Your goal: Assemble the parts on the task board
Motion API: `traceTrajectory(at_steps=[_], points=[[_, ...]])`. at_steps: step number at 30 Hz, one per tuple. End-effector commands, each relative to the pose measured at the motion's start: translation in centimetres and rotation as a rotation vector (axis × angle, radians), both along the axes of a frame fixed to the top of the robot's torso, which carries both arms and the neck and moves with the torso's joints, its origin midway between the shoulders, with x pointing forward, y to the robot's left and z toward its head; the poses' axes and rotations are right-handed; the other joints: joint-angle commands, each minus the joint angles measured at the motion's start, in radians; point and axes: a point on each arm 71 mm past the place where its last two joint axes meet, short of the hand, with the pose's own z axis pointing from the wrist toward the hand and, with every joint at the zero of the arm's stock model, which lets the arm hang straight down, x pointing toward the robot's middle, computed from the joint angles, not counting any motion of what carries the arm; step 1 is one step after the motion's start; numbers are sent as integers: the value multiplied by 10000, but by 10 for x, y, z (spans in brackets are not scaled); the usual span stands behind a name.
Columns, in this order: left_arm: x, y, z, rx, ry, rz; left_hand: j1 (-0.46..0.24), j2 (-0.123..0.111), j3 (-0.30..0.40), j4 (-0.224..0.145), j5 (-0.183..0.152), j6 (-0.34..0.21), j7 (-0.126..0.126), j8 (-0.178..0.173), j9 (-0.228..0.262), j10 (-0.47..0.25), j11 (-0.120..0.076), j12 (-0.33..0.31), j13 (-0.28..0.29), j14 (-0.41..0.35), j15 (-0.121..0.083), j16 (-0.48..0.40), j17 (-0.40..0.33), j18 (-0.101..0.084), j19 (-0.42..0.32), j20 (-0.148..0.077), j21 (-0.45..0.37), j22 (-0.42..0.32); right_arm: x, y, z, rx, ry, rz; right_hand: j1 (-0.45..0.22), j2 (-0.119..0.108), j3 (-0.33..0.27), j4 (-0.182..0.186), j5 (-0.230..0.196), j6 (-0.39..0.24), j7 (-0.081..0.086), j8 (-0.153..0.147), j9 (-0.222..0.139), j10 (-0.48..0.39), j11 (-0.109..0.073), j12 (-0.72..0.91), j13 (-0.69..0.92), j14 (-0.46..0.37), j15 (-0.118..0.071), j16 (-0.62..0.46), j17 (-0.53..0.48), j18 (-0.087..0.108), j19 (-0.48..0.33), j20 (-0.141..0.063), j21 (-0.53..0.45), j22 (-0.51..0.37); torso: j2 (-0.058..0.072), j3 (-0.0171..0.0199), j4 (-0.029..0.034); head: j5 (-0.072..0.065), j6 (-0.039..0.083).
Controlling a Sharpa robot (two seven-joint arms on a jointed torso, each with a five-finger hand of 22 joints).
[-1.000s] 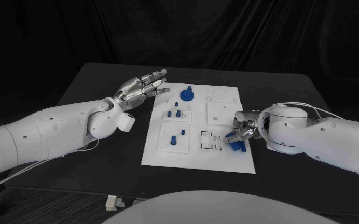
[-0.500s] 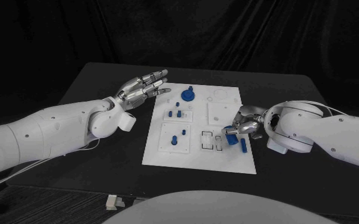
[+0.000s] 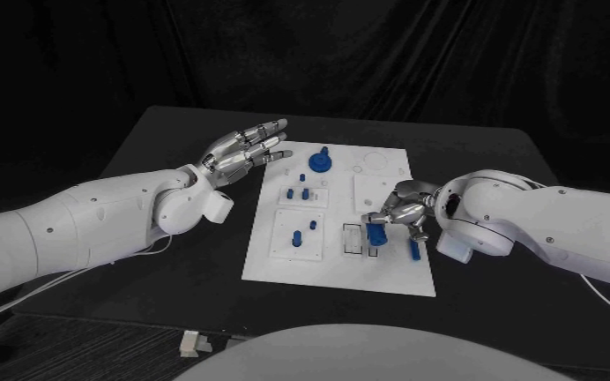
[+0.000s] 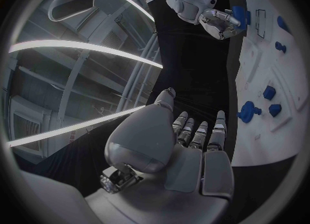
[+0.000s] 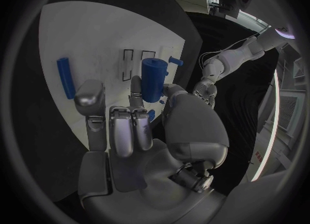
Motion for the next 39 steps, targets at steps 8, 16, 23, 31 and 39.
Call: traceTrajectory(at_steps=[8, 16, 23, 31, 39], points=[[-1, -3, 0, -215, 25, -118, -37, 122, 57, 4, 91, -46, -12, 13, -1, -35, 16, -17, 0, -39, 63, 8, -4, 85, -34, 23, -56, -4, -3, 9, -17, -342, 1143, 328, -314, 70, 1333, -1275, -952, -200, 65, -174, -34, 1079, 95, 35, 2634, 943, 69, -88, 2194, 143, -124, 46, -159, 1087, 49, 24, -17, 53, -2], [-1, -3, 0, -222, 41, -143, -37, 122, 57, 4, 91, -46, -12, 13, -1, -35, 16, -17, 0, -39, 63, 8, -4, 85, -34, 23, -56, -4, -3, 16, -20, -418, 1292, 510, -658, 181, 1024, -988, -2582, -320, 152, -277, -23, 1079, 175, 35, 2634, 877, 136, -248, 1949, 192, -210, 112, -465, 1012, 42, 29, -1, 64, -2], [-1, -4, 0, -219, 49, -150, -37, 122, 57, 4, 91, -46, -12, 13, -1, -35, 16, -17, 0, -39, 63, 8, -4, 85, -34, 23, -56, -4, -3, 20, -20, -363, 1254, 556, -777, 223, 879, -848, -2961, -352, 172, -304, -18, 1079, 194, 35, 2634, 871, 151, -266, 1923, 203, -223, 128, -534, 997, 40, 24, -21, 80, -2], [-1, -4, -1, -219, 66, -172, -46, 138, 77, 1, 110, -45, -10, 15, 0, -39, 12, -21, -1, -34, 73, 15, -1, 86, -30, 26, -55, -5, -2, 21, -20, -348, 1207, 514, -986, 336, 650, -565, -3506, -393, 185, -327, 2, 1079, 208, 35, 2634, 843, 162, -346, 1805, 238, -262, 142, -756, 944, 33, 20, -26, 73, -2], [-1, -4, -1, -215, 92, -197, -51, 149, 91, -1, 121, -49, -10, 15, 0, -41, 8, -22, -1, -35, 82, 16, -1, 87, -32, 27, -55, -14, -1, 21, -20, -303, 1071, 345, -1133, 399, 503, -358, -3720, -418, 190, -329, 20, 1079, 214, 35, 2634, 844, 164, -352, 1798, 240, -255, 147, -784, 941, 30, 20, -26, 77, -2]])
